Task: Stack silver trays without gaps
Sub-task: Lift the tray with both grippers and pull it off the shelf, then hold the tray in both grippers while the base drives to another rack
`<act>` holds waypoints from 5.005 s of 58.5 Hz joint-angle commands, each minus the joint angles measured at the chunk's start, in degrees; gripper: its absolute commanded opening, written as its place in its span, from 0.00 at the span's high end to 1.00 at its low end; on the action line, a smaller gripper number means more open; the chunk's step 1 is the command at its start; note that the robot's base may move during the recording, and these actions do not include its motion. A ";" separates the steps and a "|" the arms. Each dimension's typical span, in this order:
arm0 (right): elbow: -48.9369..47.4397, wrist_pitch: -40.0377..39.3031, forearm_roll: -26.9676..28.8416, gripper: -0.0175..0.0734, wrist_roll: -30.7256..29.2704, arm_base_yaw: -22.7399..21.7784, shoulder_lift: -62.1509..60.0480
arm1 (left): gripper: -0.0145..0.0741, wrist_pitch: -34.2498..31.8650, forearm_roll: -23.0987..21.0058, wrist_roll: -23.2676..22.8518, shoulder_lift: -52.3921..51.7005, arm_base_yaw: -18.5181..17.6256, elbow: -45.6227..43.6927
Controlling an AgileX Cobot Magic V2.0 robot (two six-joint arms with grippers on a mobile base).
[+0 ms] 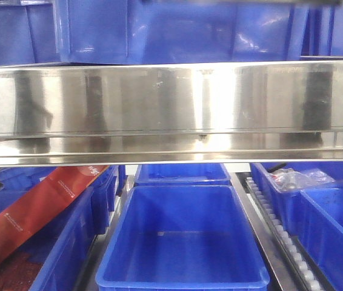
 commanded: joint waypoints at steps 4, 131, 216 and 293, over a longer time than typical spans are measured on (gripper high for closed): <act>-0.44 -2.15 -1.54 0.89 -1.51 0.16 -3.79 | 0.86 -2.76 3.75 0.73 -3.76 -0.28 -0.68; -0.44 -16.02 -1.43 0.89 -1.51 0.16 -7.26 | 0.86 -19.24 8.61 0.73 -4.93 -0.28 -0.68; -0.44 -16.02 -1.43 0.89 -1.51 0.16 -7.26 | 0.86 -19.24 8.61 0.73 -4.93 -0.28 -0.68; -0.44 -16.02 -1.43 0.89 -1.51 0.16 -7.26 | 0.86 -19.24 8.61 0.73 -4.93 -0.28 -0.68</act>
